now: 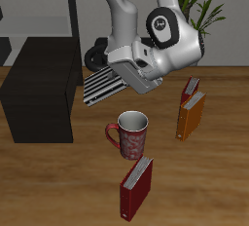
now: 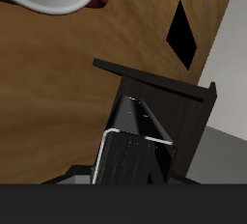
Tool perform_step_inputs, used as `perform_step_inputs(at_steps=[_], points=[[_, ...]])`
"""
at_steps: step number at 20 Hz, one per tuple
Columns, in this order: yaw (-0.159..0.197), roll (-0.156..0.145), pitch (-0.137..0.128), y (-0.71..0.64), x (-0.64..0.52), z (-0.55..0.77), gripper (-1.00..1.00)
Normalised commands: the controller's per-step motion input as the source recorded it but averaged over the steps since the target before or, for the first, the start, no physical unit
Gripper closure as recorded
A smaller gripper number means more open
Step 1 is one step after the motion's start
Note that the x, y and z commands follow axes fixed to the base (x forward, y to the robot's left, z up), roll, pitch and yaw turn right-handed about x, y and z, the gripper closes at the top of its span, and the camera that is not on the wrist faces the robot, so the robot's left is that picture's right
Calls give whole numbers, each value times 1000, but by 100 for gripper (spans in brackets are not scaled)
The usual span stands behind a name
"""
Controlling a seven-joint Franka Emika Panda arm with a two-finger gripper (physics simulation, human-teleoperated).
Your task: Place the striped book in the top region of the shelf
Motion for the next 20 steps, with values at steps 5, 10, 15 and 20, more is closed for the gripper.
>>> perform_step_inputs(at_steps=[5, 10, 15, 20], points=[[-15, -37, 15, -169, 26, -15, 100], [-14, -21, 14, -89, 38, -1, 100], [-13, -26, 12, -81, 28, 13, 100], [-10, -21, 11, -139, 60, -18, 100]])
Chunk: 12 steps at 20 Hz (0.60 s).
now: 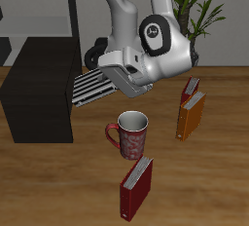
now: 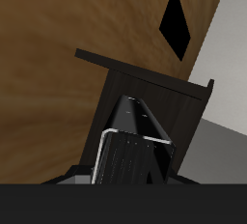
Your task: Place the striped book in the top region of the shelf
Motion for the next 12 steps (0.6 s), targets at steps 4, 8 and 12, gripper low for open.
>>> perform_step_inputs(at_steps=[4, 8, 12], points=[[-7, -13, 14, -149, 111, -7, 100], [5, -32, 28, -141, 96, -138, 100], [10, -17, 26, -79, 47, -162, 100]])
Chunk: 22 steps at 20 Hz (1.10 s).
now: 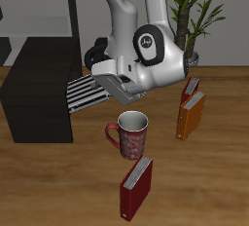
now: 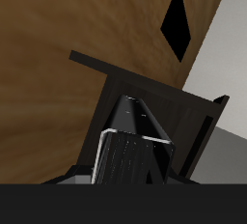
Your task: Place the striped book in the top region of the shelf
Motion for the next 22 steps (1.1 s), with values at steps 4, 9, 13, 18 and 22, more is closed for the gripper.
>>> perform_step_inputs(at_steps=[4, 9, 13, 18, 22], points=[[-3, -7, 30, -107, 36, -175, 100], [-4, -31, 28, -207, -13, -170, 100], [1, -48, 15, -218, 74, -107, 100], [-30, -54, 36, -333, 16, -157, 100], [-10, -30, 49, -237, 29, -107, 100]])
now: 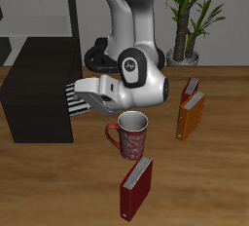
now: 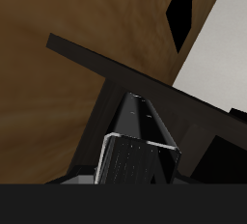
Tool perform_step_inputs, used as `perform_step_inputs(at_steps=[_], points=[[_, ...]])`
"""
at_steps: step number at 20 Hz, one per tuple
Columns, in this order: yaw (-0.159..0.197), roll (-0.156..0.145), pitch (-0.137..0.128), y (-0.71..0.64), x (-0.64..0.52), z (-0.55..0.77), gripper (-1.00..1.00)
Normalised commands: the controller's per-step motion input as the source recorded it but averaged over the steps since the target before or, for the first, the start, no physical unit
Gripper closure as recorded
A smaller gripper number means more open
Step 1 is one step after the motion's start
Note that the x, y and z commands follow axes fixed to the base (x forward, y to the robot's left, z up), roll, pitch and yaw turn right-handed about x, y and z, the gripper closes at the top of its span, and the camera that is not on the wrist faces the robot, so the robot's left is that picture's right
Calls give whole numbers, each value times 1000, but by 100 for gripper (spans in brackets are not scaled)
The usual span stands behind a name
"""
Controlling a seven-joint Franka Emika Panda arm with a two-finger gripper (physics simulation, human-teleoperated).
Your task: Place the striped book in the top region of the shelf
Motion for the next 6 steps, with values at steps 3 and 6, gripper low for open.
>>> perform_step_inputs(at_steps=[3, 6], points=[[-10, -58, 11, -259, 58, -49, 100], [-5, -55, 51, -271, 48, -183, 100]])
